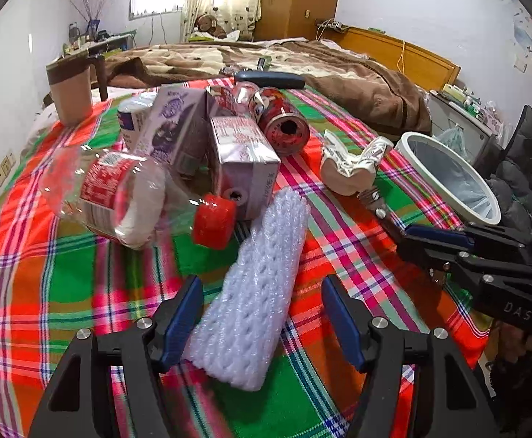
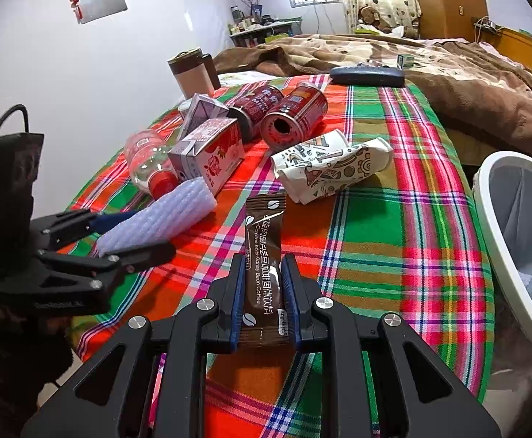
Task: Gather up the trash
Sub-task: 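Grasp the brown snack wrapper with the right tool while the left tool grasps the second foam net, then carry the snack wrapper and foam net over the white bin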
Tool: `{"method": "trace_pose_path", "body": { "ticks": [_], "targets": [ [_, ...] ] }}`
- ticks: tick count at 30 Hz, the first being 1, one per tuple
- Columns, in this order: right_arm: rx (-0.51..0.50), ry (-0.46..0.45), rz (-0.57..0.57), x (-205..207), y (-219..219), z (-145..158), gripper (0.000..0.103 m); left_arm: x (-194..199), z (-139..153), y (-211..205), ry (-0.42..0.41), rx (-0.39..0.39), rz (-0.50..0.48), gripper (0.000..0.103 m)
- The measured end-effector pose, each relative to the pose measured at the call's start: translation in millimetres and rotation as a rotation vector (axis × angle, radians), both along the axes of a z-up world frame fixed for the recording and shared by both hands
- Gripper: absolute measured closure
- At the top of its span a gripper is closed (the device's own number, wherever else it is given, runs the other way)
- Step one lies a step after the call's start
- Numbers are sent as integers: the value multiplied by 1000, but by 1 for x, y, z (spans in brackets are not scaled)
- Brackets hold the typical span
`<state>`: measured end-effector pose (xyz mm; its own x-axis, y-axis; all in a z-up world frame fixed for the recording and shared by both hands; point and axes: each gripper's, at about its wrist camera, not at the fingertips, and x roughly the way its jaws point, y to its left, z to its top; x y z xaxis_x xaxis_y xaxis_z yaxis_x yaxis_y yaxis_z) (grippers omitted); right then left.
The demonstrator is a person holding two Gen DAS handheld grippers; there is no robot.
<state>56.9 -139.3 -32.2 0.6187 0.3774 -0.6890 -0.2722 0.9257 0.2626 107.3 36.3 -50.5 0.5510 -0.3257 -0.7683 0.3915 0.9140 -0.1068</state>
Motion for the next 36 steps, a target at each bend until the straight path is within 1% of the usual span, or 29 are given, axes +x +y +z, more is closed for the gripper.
{"method": "trace_pose_path", "body": {
  "ticks": [1,4,7,8,9,11,14,23,29,32,36],
  "targets": [
    [2,-1,-3,-1,-1,0,82,0,0,-2,1,5,-1,42],
    [13,-3,-9,-1,-4,-1,82,0,-1,-5,0,14,5,51],
    [17,-5,-12,0,-5,-1,82,-1,-2,-5,3,8,20,53],
    [19,-5,-13,-1,-5,-1,82,-1,-2,-5,2,6,23,56],
    [22,-6,-14,0,-6,-2,82,-1,-2,-6,2,4,29,63],
    [27,-7,-15,-1,-6,-2,82,-2,-2,-5,1,-7,49,65],
    [38,-7,-17,-2,-7,-2,82,-6,-1,-5,3,-23,70,71],
    [59,-31,-34,-9,-15,2,82,-24,8,-13,-21,-61,83,73],
    [67,-50,-50,-12,-19,6,82,-34,19,-21,-38,-79,75,73],
    [71,-60,-60,-13,-23,10,82,-38,25,-26,-60,-67,82,73],
    [78,-74,-74,-15,-29,15,82,-43,37,-33,-92,-83,90,73]
  ]
}}
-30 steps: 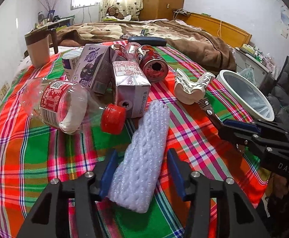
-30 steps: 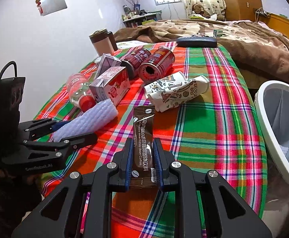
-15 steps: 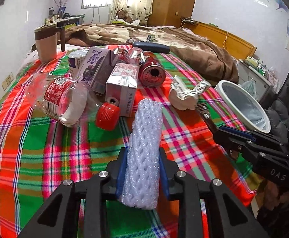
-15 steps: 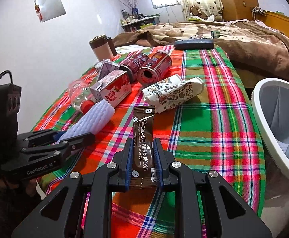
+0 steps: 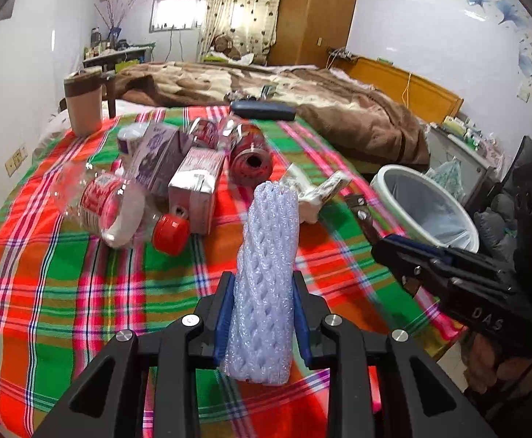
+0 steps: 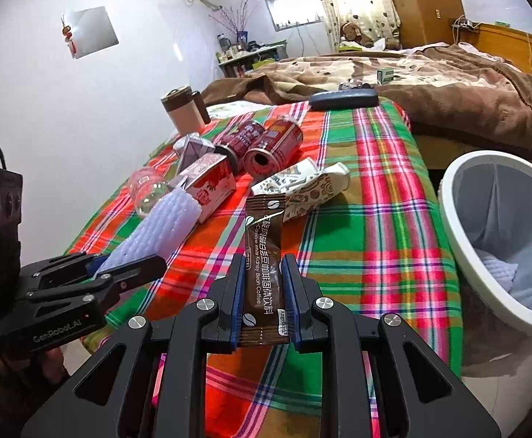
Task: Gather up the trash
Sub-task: 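Carry the snack wrapper and foam net over the white bin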
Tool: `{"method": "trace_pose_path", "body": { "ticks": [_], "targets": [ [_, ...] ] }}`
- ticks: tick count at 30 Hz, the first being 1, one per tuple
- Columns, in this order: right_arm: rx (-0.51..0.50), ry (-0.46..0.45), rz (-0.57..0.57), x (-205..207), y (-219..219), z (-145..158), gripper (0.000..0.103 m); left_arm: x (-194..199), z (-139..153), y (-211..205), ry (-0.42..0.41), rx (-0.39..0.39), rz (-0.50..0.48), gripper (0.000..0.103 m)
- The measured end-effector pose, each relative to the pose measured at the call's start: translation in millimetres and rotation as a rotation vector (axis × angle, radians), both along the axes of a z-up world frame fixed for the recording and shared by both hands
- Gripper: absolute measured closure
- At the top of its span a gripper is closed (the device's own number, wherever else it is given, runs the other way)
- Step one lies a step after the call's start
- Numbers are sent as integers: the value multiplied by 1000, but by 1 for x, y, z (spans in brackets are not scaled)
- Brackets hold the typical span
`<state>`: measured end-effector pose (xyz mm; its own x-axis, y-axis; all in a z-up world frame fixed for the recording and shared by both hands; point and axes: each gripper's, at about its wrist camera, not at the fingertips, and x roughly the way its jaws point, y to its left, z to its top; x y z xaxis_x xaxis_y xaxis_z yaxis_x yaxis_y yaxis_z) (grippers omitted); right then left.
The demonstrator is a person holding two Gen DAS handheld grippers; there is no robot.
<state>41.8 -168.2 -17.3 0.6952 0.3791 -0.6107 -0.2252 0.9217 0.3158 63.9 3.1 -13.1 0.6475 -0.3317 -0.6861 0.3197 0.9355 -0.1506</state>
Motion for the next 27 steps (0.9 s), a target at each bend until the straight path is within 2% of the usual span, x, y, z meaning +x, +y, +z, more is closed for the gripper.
{"method": "trace_pose_path", "body": {
  "ticks": [12,27],
  "targets": [
    [22,-48,-70,-4,-30,18,82,-4,30,-33,-63,-16,-48,73],
    [11,-64,-204,-1,-87,26,82,14,42,-106,-67,-26,-156,73]
  ]
}}
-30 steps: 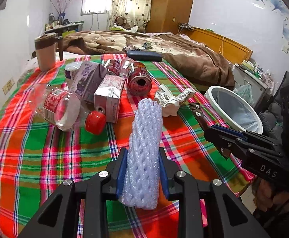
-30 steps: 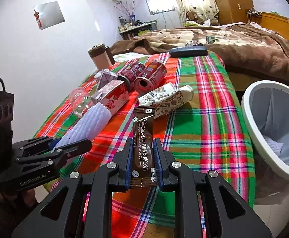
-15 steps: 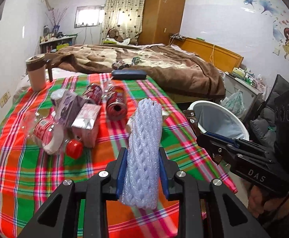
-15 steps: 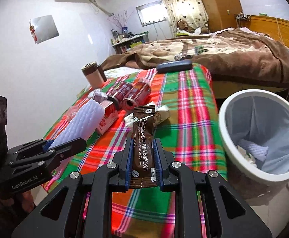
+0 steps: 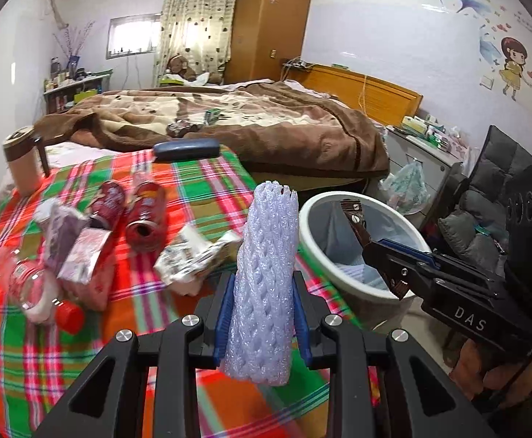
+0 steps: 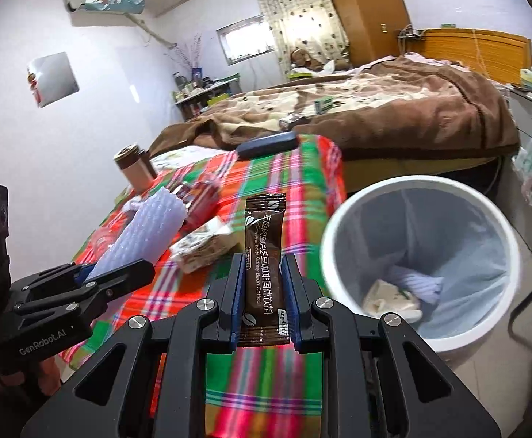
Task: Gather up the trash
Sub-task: 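Carry the snack wrapper and foam net over the white bin, then open both tools to drop the wrapper and foam net into the bin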
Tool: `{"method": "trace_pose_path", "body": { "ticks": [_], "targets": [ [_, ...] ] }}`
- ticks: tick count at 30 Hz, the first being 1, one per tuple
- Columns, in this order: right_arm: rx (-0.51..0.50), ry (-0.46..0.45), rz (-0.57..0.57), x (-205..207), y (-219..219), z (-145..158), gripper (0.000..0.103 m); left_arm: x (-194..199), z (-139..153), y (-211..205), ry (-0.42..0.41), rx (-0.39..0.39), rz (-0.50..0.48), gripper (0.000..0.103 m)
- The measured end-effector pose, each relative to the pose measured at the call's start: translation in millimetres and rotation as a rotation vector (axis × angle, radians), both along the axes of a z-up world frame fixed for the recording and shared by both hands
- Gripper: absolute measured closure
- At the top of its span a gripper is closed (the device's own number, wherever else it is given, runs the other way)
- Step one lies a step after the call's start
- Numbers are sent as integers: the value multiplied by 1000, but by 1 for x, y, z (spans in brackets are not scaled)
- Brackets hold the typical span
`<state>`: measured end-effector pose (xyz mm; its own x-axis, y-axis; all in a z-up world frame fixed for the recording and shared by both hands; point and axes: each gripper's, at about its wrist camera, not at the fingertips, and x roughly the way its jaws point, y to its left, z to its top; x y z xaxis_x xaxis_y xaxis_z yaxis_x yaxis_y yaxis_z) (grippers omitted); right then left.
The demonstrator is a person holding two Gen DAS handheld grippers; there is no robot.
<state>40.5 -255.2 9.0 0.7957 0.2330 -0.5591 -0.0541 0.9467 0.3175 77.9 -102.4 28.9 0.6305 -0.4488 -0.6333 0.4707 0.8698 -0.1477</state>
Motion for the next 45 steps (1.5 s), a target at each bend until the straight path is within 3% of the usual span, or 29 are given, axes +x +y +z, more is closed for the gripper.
{"method": "trace_pose_path", "body": {
  "ticks": [15,29,32,35,36,39,45],
  "targets": [
    [-41,52,-170,9,-62,-10,82,30,-6,-88,52,-14,-131,73],
    [-72,150,-235,21,-96,-32,81,61,-41,-145,150,3,-179,72],
    [-86,171,-242,24,-99,-35,81,66,-45,-147,159,9,-165,70],
    [-111,196,-234,26,-98,-39,80,68,-46,-145,155,2,-166,57],
    [-122,198,-237,26,-99,-39,78,68,-45,-144,157,-7,-169,53],
    [-127,205,-232,26,-99,-39,54,70,-44,-144,151,-11,-168,47],
    [-111,195,-236,20,-99,-33,51,66,-38,-137,138,-21,-162,46]
  ]
}}
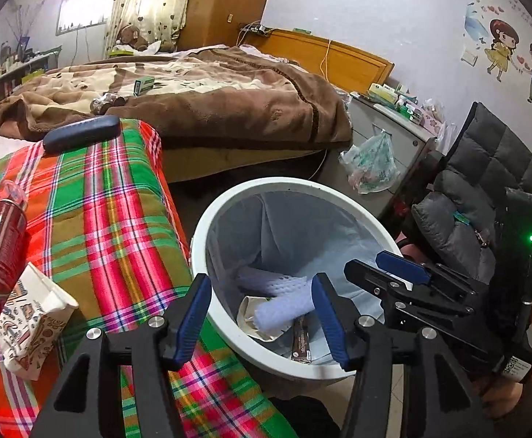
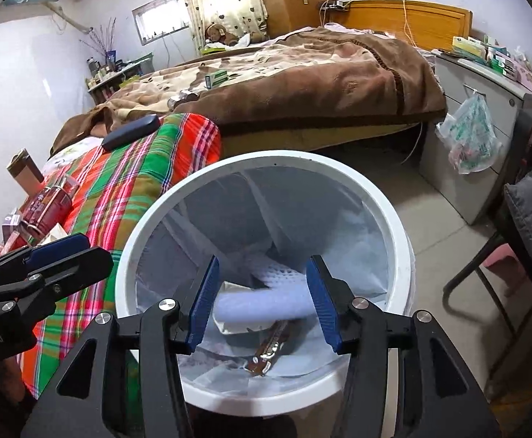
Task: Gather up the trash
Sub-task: 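Open both tools to drop the wrapper and foam net into the bin, then move both tools back toward the crumpled patterned paper cup on the bedspread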
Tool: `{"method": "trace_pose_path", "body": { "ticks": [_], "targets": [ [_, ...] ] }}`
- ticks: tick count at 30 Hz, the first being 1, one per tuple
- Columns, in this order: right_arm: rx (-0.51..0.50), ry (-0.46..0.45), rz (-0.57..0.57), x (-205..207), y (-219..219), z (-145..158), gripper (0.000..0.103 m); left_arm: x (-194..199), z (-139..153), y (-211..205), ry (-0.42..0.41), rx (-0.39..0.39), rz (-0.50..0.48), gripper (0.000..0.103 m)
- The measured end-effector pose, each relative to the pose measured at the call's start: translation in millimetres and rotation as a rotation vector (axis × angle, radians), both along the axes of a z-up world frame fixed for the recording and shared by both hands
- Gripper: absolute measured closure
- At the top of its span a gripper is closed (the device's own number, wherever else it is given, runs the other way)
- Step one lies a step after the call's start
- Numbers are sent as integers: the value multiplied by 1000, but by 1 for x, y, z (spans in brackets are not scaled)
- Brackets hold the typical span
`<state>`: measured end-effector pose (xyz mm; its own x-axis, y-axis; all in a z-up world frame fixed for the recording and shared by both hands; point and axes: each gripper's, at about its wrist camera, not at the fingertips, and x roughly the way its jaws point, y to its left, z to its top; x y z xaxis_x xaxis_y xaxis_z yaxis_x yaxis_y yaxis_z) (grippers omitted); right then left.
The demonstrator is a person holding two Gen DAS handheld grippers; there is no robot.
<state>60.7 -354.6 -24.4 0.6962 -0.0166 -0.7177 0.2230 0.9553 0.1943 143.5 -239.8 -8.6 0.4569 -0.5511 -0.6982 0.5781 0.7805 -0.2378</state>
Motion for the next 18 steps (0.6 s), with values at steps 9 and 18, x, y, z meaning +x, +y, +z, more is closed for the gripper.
{"method": "trace_pose_path", "body": {
  "ticks": [9,18],
  "targets": [
    [11,-46,-20,-9,8,14,51,-11,15,31,-27,-13,48,46],
    [7,-97,27,-11,36,28,51,-29,35,73,-83,-26,109,46]
  ]
}}
